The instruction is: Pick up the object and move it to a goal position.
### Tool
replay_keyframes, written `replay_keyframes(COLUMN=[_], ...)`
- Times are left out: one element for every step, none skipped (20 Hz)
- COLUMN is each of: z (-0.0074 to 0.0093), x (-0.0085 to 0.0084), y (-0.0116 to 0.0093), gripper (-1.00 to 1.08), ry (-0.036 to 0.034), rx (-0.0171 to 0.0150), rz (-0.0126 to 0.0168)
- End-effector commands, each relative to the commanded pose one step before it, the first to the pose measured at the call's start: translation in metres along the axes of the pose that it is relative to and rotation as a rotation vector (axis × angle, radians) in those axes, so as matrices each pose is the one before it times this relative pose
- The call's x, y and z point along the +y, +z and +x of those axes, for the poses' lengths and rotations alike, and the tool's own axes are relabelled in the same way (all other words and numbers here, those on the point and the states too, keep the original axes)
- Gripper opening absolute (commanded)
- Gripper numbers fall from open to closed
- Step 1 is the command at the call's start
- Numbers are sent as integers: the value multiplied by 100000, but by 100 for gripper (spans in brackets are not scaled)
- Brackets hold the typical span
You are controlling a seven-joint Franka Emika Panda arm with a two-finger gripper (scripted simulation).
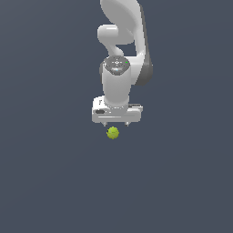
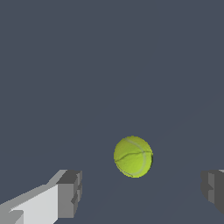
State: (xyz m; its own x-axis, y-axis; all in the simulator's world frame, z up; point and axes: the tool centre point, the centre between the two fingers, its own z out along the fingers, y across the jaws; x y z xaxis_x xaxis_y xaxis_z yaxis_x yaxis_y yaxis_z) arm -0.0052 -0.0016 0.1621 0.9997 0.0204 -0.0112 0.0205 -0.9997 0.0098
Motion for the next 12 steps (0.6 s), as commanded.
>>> replay_keyframes(z=[0,4,13,21,29,37,38,30,21,12,3,-4], x=[1,18,-62,-53,-70,-93,-92,-73,-48,-31,-4,-14], y=[0,-16,-58,-91,-126,-161,-170,-133,-93,-55,-17,14], gripper=[100,100,100,100,100,100,100,100,100,100,100,100], ry=[0,0,-162,-198,-274,-360,-382,-313,-231,-157,-63,0], rx=[0,0,15,18,26,36,40,34,25,16,5,0], rz=[0,0,-108,-133,-184,-244,-259,-209,-149,-93,-29,0])
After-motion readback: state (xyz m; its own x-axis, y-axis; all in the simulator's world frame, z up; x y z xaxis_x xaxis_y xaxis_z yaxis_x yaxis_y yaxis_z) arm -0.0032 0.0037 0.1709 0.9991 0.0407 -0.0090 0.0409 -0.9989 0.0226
